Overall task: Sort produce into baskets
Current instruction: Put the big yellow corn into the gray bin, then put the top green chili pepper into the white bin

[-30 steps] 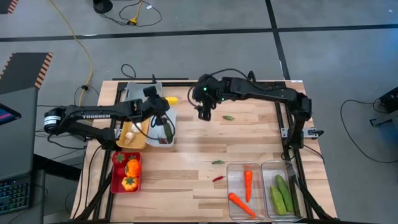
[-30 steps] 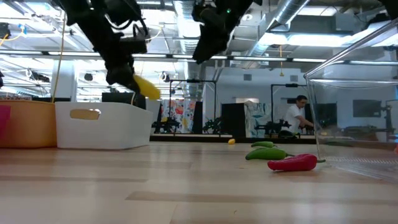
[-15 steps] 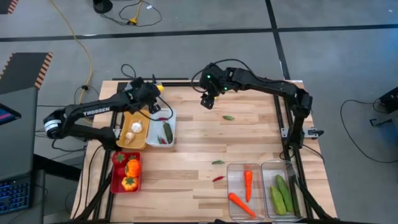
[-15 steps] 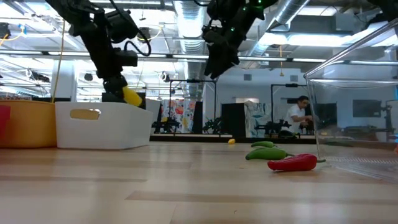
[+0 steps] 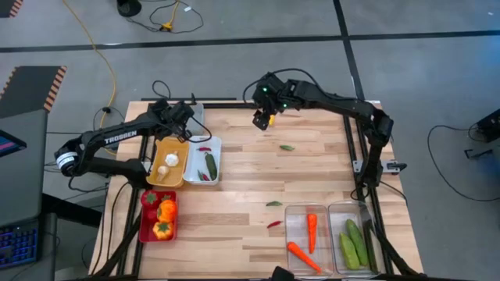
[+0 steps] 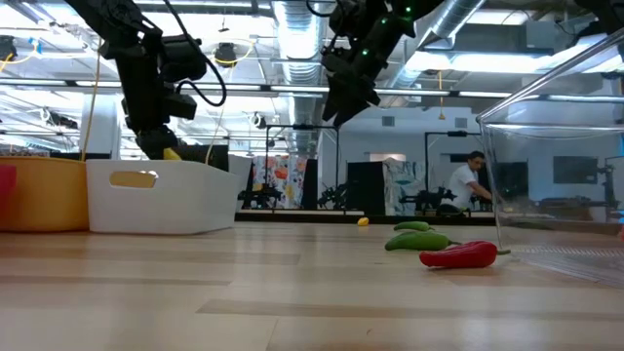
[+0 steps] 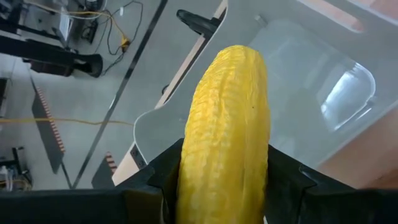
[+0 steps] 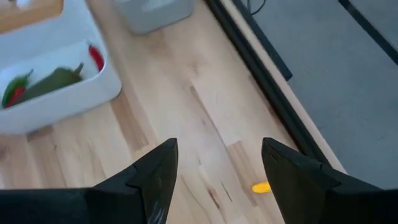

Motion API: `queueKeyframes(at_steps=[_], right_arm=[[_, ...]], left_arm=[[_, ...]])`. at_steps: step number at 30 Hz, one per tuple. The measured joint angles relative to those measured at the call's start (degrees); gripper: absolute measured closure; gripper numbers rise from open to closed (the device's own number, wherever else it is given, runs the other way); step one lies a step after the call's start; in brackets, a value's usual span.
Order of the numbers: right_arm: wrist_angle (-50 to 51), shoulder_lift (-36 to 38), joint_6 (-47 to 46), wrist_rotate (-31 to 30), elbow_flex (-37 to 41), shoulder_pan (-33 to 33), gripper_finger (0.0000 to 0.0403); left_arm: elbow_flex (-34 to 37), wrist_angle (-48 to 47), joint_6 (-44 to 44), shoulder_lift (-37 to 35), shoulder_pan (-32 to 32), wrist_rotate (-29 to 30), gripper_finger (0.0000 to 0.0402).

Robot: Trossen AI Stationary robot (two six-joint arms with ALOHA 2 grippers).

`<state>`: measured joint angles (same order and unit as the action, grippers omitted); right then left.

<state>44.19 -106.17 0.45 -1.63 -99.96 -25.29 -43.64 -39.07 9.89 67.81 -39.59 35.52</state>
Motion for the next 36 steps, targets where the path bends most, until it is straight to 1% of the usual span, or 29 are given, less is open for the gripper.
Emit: queueKeyframes(at_steps=[5,12,16,18,20,24,26,31,36], right_arm=[[-0.76,-0.21,-1.93,0.00,0.00,-1.14,0.0143],[-1.47,-2.01,-2.00,0.39,0.07,-0.77,0.0143],[0.68,-3.07,-1.99,0.39,0.24,-0.29,0.0143],[3.48,-3.10,-1.97,0.37,0.24,0.09,0.0143],[6.46,-3.08,-1.98,0.37,0.20,0.19,0.0143],[15.79,-3.08,-1.99,0.17,0.20,0.55,0.0143],[18.24,-2.99,-1.99,0.09,1.07,0.77,0.0143],[18.69,-3.08,-1.94,-0.02,6.35,1.86,0.0149],[16.61,-3.13,-1.53,-0.02,11.46,2.86,0.0164]], left_arm=[[-0.02,0.00,0.07,0.00,-0.36,-0.19,0.0239],[0.00,-0.01,-1.71,0.02,-0.34,-0.23,0.0193],[0.00,0.00,-2.12,0.02,-0.34,-0.23,0.0173],[-0.01,-0.02,-2.15,0.02,-0.34,-0.34,0.0166],[0.00,0.00,-2.16,0.02,-0.34,-0.66,0.0162],[0.00,-0.02,-2.19,0.04,-0.34,-1.29,0.0161],[-0.02,-0.02,-2.21,0.04,-0.34,-2.12,0.0161],[-0.02,-0.02,-2.21,0.04,-0.34,-2.38,0.0161],[0.00,-0.02,-2.21,0.04,-0.34,-2.40,0.0161]])
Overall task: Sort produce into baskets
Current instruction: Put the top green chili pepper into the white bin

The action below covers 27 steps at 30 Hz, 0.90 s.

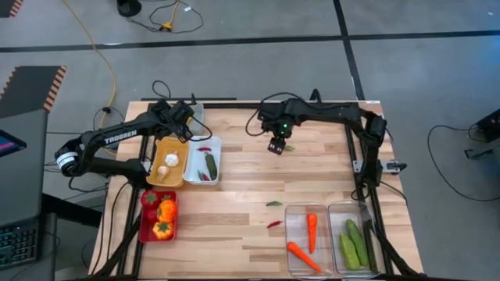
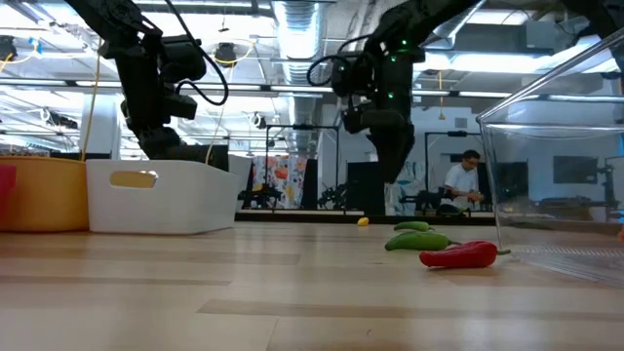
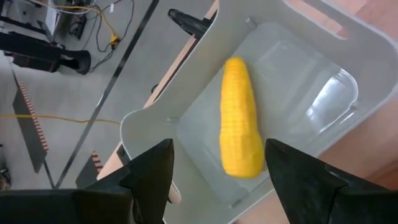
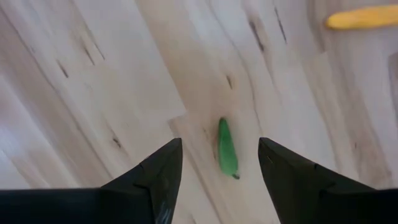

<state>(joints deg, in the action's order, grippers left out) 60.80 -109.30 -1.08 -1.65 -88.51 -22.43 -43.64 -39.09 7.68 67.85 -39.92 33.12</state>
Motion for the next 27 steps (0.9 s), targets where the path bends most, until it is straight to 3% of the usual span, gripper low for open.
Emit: queueKeyframes(at_steps=[15,22,27], right_arm=[[-5.05,0.09,-1.53,-0.42,10.30,0.46,0.0197],[-7.37,0.09,-1.53,-6.82,14.10,0.44,0.0213],[-7.58,0.09,-1.53,-7.13,14.95,0.46,0.0227]], left_arm=[[0.00,0.00,0.00,0.00,0.00,-4.15,0.0161],[0.00,0.00,0.00,0.00,0.00,-4.15,0.0161],[0.00,0.02,0.00,0.00,0.00,-4.15,0.0161]])
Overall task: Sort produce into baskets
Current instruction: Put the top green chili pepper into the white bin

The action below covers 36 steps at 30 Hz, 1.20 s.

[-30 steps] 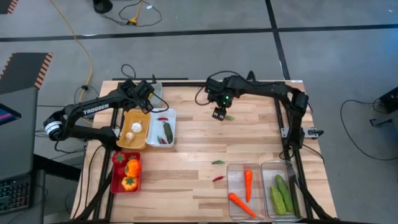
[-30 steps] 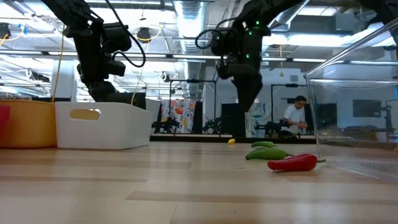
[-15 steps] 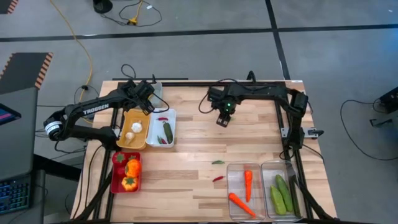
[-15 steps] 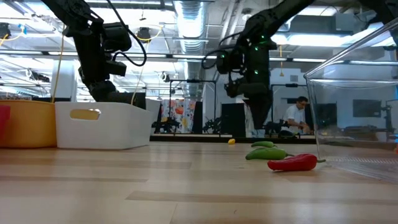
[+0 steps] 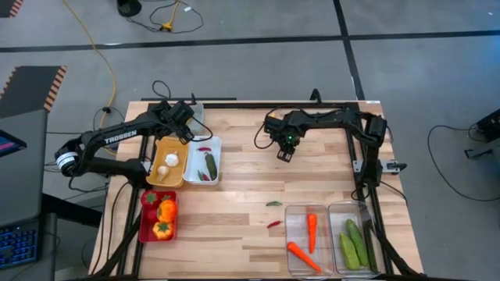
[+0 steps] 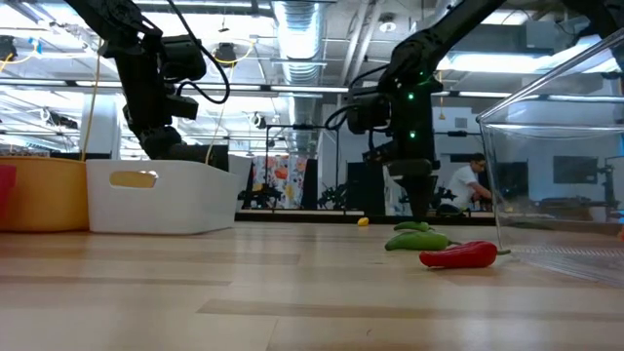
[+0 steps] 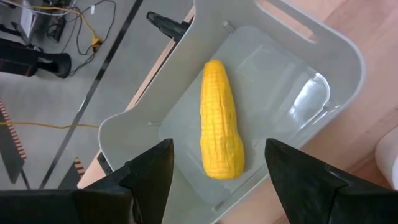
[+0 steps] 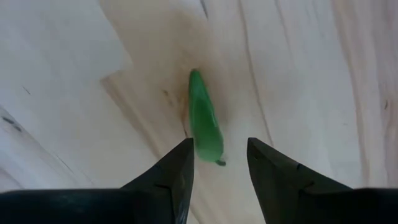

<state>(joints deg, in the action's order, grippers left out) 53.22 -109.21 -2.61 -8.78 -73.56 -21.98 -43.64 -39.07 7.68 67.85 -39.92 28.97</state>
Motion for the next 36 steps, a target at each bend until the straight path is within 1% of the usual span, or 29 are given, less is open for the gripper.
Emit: queueKeyframes(at_steps=[6,15,23,27,32,36], right_arm=[[-1.73,-0.05,0.02,0.47,0.00,0.15,0.0237],[-2.91,-5.06,0.04,1.31,-0.48,0.17,0.0256],[-2.10,-5.16,0.06,1.40,-1.17,0.20,0.0308],[0.01,-5.57,0.05,1.59,-4.10,0.40,0.0323],[0.44,-5.55,0.06,1.59,-10.27,1.45,0.0318],[-0.75,-5.54,0.24,3.32,-15.85,2.92,0.0317]], left_arm=[[0.00,-0.02,0.00,0.00,0.00,-0.04,0.0161],[0.00,-0.01,0.00,0.00,0.01,-0.11,0.0161],[0.00,0.02,0.00,0.00,0.01,-0.17,0.0162],[0.00,0.13,0.00,0.00,0.02,-0.17,0.0162],[-0.01,0.15,0.00,0.00,0.01,-0.14,0.0162],[0.00,0.62,0.00,0.00,0.00,-0.17,0.0162]])
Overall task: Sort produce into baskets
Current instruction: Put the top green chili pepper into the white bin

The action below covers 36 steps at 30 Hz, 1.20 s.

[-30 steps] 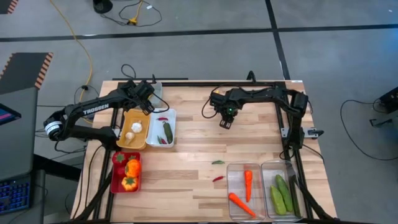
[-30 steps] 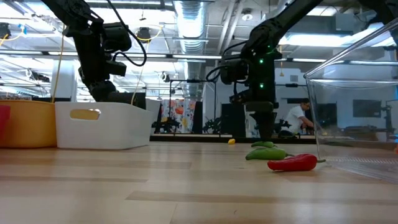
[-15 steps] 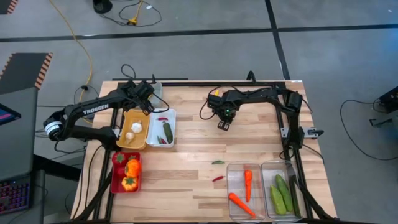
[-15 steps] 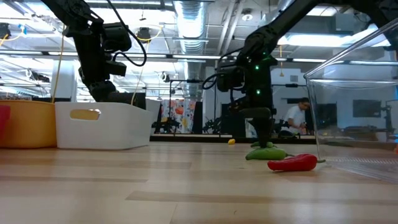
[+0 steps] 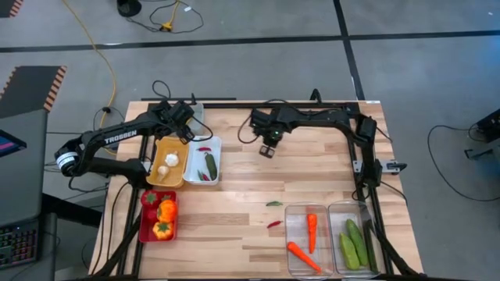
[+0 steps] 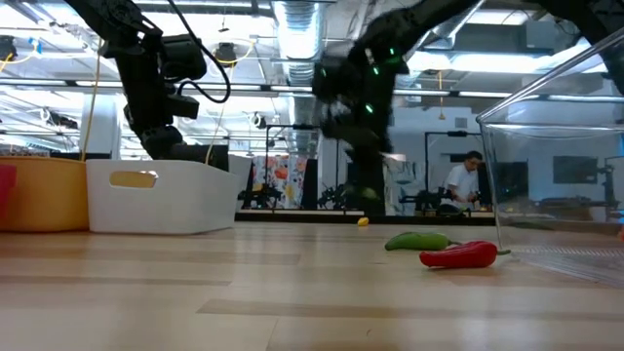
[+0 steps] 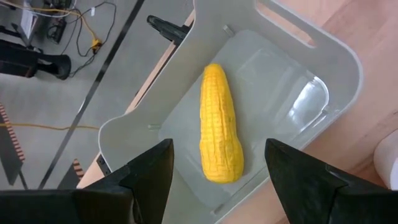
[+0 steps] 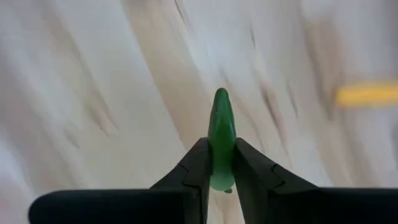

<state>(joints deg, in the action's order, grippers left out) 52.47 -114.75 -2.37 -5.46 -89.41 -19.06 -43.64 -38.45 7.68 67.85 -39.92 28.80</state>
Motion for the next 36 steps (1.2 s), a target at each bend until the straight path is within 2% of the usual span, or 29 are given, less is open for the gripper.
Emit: queueKeyframes(at_steps=[6,13,21,25,29,36], right_arm=[[-11.19,0.08,0.47,1.30,-6.03,3.34,0.0316],[-34.91,-0.80,5.78,3.06,-6.26,8.37,0.0316],[-53.71,-4.78,5.45,3.30,-5.86,11.79,0.0316],[-59.46,-9.00,5.38,3.32,-5.91,12.98,0.0316],[-60.88,-12.60,5.38,3.37,-5.78,13.78,0.0316],[-61.22,-14.02,5.35,3.80,-5.81,13.93,0.0316]], left_arm=[[0.00,0.89,0.00,0.00,0.00,0.02,0.0162],[0.00,0.89,0.00,0.00,0.00,0.02,0.0162],[0.00,0.91,0.00,0.00,0.00,0.02,0.0162],[-0.01,0.89,0.00,0.00,0.01,0.04,0.0162],[-0.01,0.89,0.00,0.00,0.01,0.04,0.0162],[0.00,1.10,0.00,0.00,0.02,0.02,0.0162]])
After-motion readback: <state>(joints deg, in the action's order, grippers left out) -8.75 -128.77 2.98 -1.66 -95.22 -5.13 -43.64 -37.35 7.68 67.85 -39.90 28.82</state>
